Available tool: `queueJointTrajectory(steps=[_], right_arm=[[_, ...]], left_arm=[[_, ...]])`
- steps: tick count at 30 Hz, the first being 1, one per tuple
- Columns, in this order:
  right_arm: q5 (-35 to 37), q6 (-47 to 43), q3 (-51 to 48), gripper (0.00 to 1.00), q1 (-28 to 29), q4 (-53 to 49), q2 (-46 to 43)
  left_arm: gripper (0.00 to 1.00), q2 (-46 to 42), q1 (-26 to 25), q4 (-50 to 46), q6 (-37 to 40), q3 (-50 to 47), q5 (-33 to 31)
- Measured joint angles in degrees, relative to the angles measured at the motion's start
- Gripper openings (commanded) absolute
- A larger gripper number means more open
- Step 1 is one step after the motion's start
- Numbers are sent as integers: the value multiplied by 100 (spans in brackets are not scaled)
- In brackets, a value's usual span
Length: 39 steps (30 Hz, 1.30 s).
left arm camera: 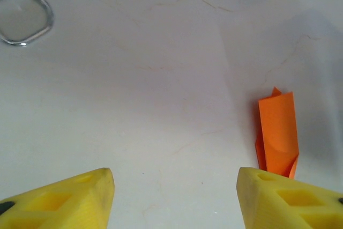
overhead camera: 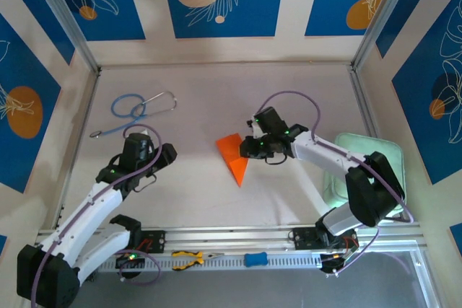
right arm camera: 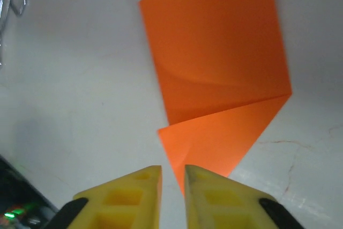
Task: Fold a paper plane with a square sheet of paper (pick it up from the middle)
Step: Turn over the paper at the center of the table, then rotate the paper at the center of the table.
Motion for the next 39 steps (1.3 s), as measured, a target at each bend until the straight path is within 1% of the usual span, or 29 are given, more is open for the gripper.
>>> queueJointTrajectory(steps=[2,7,13,17,21,23,28,30,31,35,39], right_arm=[[-350,120,-59,16,-114,144,210],[-957,262,-57,16,-24,636,688],[-1161,400,-35,16,125,914,1228],[-1147,584,-46,16,170,975,1458],[-1091,859,-170,16,216,1067,1478],[-1012,1049,-238,16,278,1082,1478],[-678,1674,-339,16,509,1141,1471],[-555,1976,-385,16,577,1233,1425],[-483,2116,-422,16,610,1281,1388],[-221,2590,-632,17,688,1410,1110],[-186,2769,-789,21,660,1569,704]], left_arm=[[58,4,2,59,39,0,146],[58,9,4,166,72,0,431],[59,-4,4,149,103,0,688],[64,-26,7,136,173,17,769],[68,-42,7,79,251,138,828],[78,-57,15,42,323,179,863],[91,-168,55,-66,407,184,876],[98,-190,72,-79,415,184,876],[100,-192,83,-74,402,184,881],[100,-214,151,-70,341,184,911],[100,-358,208,44,208,153,979]])
